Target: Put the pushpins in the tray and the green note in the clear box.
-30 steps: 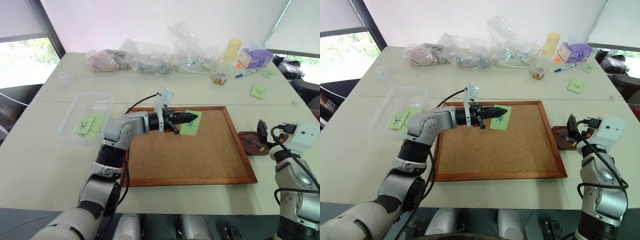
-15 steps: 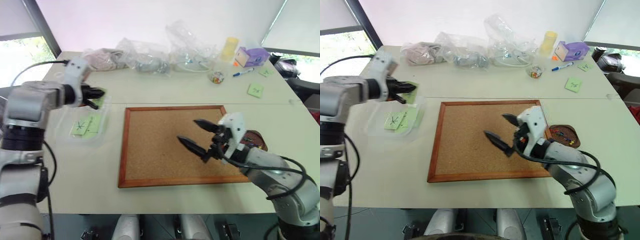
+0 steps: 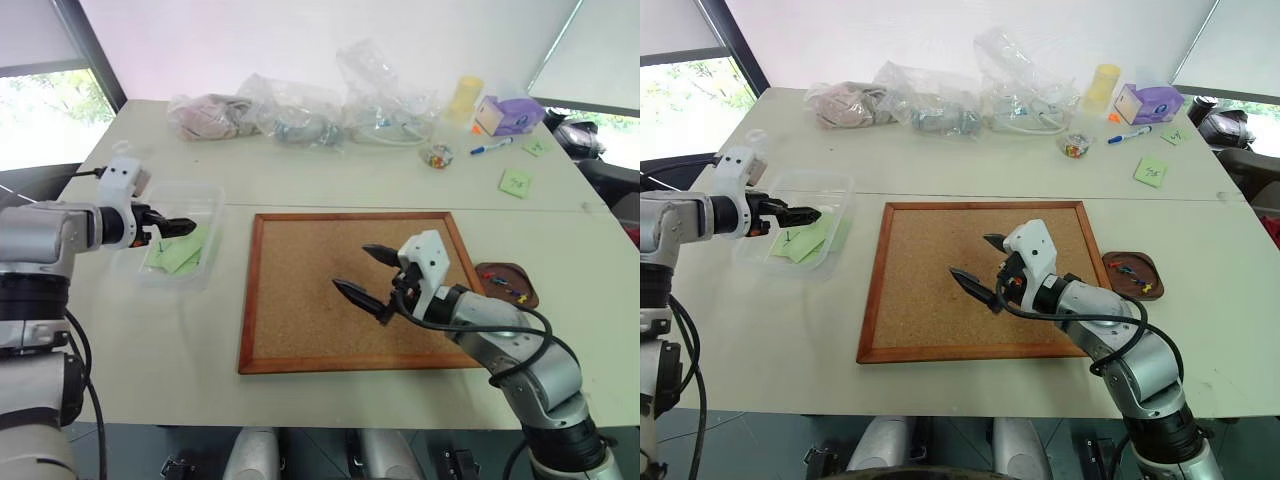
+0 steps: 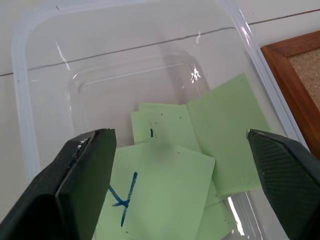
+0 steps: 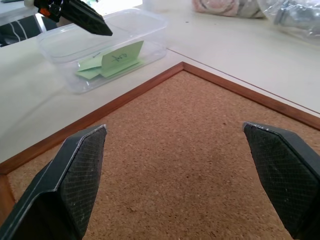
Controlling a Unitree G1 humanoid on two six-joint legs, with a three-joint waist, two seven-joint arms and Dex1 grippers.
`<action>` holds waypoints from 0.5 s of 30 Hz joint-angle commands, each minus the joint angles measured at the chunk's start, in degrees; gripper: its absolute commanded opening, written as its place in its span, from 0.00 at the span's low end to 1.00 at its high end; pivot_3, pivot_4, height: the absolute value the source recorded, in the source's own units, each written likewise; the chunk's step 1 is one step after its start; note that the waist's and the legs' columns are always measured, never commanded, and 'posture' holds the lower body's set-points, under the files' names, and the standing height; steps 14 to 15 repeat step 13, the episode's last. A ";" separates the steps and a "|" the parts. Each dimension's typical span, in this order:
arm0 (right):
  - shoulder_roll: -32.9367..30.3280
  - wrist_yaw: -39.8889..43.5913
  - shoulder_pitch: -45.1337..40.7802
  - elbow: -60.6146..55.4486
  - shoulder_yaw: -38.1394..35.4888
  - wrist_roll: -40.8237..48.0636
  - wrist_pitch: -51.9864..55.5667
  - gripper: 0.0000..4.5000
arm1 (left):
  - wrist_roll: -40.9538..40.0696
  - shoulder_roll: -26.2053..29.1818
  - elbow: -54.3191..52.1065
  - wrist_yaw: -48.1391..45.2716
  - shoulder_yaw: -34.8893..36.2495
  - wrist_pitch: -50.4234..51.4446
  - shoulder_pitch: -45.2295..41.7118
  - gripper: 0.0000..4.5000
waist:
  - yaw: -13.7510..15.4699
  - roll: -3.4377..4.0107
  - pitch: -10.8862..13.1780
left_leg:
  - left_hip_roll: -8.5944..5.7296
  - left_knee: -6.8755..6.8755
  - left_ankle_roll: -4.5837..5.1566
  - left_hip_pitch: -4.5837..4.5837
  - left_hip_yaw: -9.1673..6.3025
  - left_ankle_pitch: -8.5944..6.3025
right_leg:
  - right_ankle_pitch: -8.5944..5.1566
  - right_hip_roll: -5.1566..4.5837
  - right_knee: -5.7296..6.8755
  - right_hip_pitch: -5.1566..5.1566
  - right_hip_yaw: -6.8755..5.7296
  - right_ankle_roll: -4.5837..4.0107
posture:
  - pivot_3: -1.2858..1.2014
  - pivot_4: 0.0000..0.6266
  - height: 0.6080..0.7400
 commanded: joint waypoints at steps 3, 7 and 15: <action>0.53 -1.83 2.59 -3.00 -5.94 1.60 -0.69 1.00 | -4.25 0.01 -5.71 -5.12 4.44 -6.93 -4.19 0.98 | 0.20 -0.01 0.00 | -0.02 0.00 0.00 -0.01 0.01 0.00 | 0.00 -0.02 -0.01 0.00 0.00 0.00 | 0.52 0.24 0.98; 1.99 -5.21 7.44 -6.33 -14.39 6.33 0.61 1.00 | -12.49 -3.47 -16.50 -10.67 5.19 -5.15 -2.96 0.98 | 0.62 -0.01 -0.01 | -0.04 0.00 -0.01 -0.03 0.02 0.00 | 0.00 -0.10 0.00 0.01 0.00 0.00 | 0.52 0.24 0.98; 2.96 -8.70 18.91 -10.19 -24.56 8.82 0.15 1.00 | -20.25 -15.45 -33.87 -5.27 3.04 -1.82 9.83 0.98 | 0.17 0.21 -0.15 | -0.03 0.00 -0.01 0.09 0.05 0.00 | 0.01 -0.10 0.02 0.10 0.09 0.01 | 0.52 0.24 0.98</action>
